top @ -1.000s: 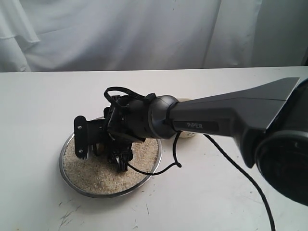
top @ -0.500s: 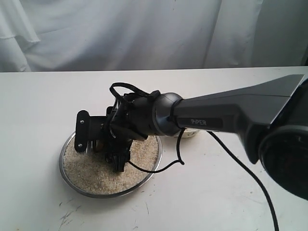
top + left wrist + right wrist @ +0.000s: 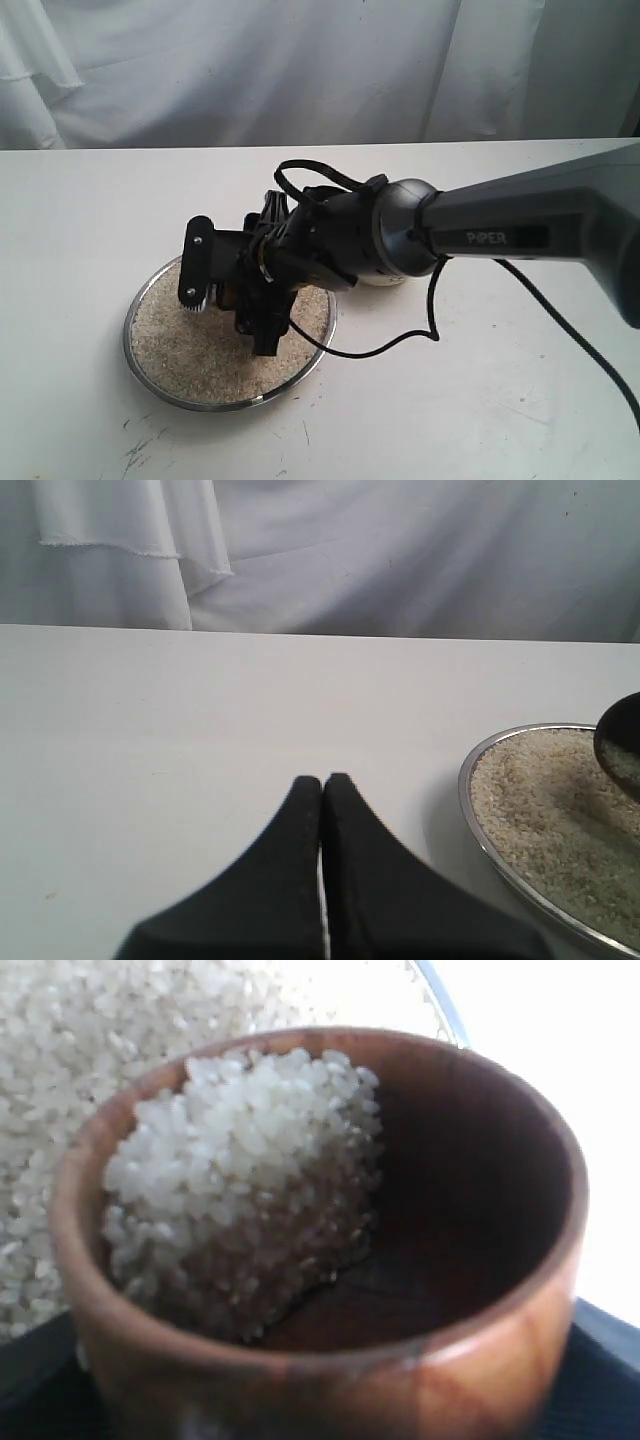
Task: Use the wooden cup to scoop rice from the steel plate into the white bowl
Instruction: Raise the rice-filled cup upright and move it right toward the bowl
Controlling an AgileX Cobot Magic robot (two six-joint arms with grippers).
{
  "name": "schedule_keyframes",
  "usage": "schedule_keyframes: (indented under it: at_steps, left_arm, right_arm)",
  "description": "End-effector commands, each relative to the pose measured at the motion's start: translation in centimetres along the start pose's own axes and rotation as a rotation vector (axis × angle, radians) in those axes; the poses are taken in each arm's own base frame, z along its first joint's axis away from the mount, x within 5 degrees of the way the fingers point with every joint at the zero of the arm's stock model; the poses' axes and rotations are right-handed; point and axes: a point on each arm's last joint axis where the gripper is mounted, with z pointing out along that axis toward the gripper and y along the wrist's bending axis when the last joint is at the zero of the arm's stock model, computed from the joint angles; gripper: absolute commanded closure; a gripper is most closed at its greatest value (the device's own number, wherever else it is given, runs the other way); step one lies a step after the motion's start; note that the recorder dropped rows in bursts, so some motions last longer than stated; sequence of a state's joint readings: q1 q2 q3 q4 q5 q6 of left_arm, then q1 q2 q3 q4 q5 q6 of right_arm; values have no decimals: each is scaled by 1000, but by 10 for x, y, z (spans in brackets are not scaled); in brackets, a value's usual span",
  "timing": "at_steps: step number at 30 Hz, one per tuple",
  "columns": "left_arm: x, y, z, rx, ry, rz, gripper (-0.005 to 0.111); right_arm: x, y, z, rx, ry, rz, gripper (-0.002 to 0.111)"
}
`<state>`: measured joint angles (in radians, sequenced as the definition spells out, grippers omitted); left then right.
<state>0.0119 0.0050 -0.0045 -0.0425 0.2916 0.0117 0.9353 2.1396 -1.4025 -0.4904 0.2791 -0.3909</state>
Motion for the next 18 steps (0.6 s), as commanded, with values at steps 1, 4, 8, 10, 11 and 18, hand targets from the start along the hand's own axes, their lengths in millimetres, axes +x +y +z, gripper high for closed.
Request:
schedule_keyframes:
  at_steps: [1,4,8,10,11,18]
  left_arm:
    - [1,0,0,2,-7,-4,107]
    - [1,0,0,2,-7,-4,107]
    - [1,0,0,2,-7,-4,107]
    - [1,0,0,2,-7,-4,107]
    - [1,0,0,2,-7,-4,107]
    - [1,0,0,2,-7,-4,107]
  right_arm:
    - [-4,-15,-16,49,-51,29,108]
    - [-3,-22,-21,74,-54,40,108]
    - [1,-26,-31,93,-69,62,108]
    - [4,-26,-35,99,-81,64,108]
    - [5,-25,-37,99,-87,73,108]
    - [20,-23,-54,115,-128,87,108]
